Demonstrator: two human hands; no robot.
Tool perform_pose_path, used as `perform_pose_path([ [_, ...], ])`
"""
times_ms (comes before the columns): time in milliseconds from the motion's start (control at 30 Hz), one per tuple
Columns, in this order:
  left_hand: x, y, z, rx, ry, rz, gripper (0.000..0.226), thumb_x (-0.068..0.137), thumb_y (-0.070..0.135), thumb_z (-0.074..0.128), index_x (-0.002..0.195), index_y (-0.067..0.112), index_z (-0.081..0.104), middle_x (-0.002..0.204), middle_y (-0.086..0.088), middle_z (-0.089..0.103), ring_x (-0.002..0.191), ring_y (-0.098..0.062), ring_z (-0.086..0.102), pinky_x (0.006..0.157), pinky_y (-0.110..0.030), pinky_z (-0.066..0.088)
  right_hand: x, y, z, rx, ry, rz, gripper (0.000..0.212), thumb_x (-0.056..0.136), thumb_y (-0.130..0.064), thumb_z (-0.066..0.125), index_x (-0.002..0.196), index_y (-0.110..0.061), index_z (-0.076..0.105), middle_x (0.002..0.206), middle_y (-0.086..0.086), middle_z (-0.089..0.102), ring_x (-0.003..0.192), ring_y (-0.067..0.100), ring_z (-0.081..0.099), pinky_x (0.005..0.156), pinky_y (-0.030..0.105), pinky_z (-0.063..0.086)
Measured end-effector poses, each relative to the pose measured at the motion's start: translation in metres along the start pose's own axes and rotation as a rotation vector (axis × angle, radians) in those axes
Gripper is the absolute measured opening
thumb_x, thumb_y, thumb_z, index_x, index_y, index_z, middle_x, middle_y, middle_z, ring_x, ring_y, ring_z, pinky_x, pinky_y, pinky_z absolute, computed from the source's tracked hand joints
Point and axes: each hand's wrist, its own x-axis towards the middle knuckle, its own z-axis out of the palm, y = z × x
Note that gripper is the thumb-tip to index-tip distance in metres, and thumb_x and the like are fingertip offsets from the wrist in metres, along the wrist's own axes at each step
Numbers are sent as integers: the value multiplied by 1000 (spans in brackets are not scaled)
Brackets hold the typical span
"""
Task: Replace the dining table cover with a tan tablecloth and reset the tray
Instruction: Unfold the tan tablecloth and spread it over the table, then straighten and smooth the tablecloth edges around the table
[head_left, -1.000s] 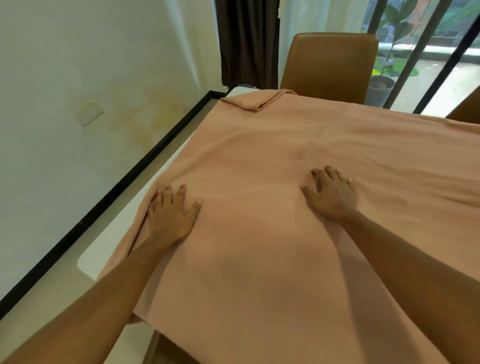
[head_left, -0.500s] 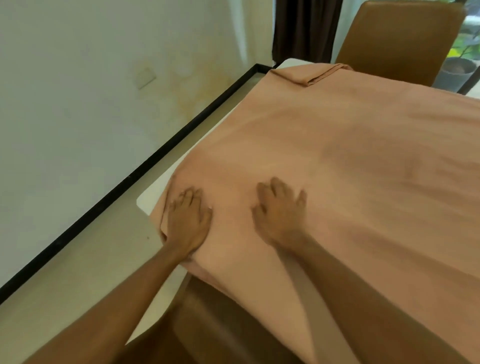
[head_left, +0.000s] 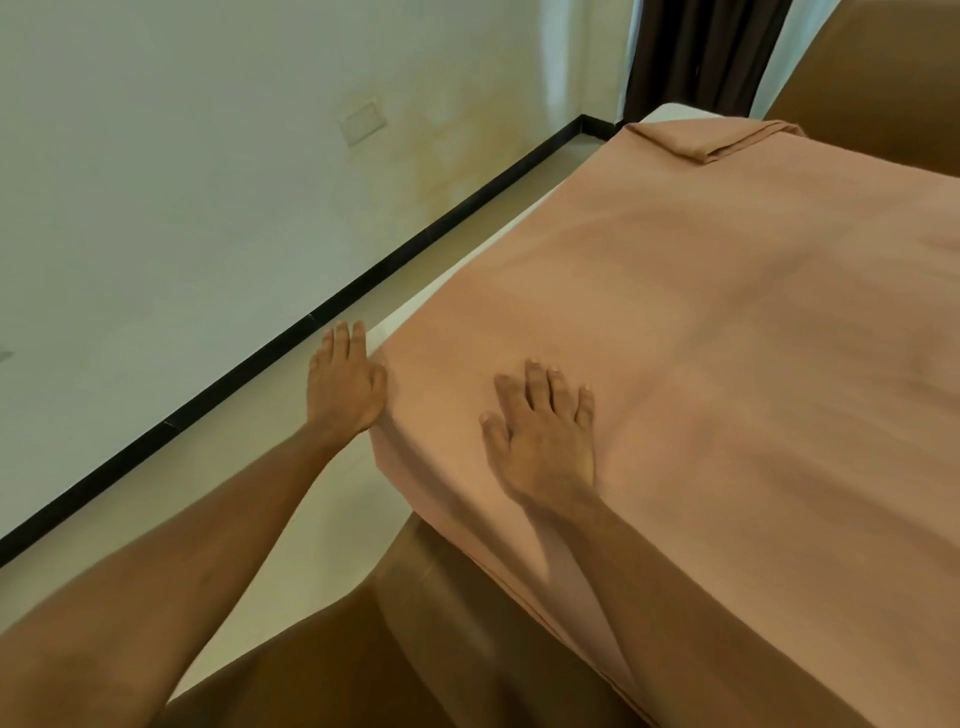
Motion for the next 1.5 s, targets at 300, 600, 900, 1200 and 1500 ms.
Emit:
perform_pose_path([
  [300, 17, 112, -2, -145, -37, 467, 57, 106, 45, 30, 153, 14, 34, 161, -9, 29, 151, -26, 19, 123, -48, 17, -26, -27, 13, 63, -5, 85, 75, 94, -65, 25, 159, -30, 11, 169, 5, -1, 155, 29, -6, 123, 55, -9],
  [600, 57, 189, 21, -100, -183, 570, 58, 104, 48, 30, 155, 22, 28, 164, -7, 19, 152, -28, 13, 122, -48, 16, -23, -25, -8, 375, 91, 222, 49, 93, -36, 48, 142, -34, 48, 155, -8, 38, 141, 18, 32, 114, 38, 24],
  [900, 90, 233, 45, -172, -84, 510, 57, 99, 44, 34, 152, 23, 33, 163, -9, 23, 150, -28, 17, 122, -53, 10, 67, 117, -60, -29, 227, 362, 46, 94, -49, 45, 136, -31, 50, 151, 1, 45, 138, 28, 40, 110, 44, 30],
  [1200, 85, 239, 49, -127, 94, 532, 50, 97, 42, 38, 141, 19, 48, 149, -12, 45, 137, -34, 40, 113, -52, 28, 36, 154, -82, 906, 634, 449, 29, 96, -19, 61, 123, -27, 65, 128, -5, 64, 113, 1, 59, 95, 32, 51],
  [1500, -70, 318, 38, -218, -75, 1061, 48, 91, 32, 47, 135, 20, 62, 145, -10, 54, 135, -31, 49, 110, -49, 37, -206, 281, -115, -43, 376, 735, 38, 96, -41, 57, 130, -26, 62, 144, 0, 54, 128, 29, 51, 105, 45, 40],
])
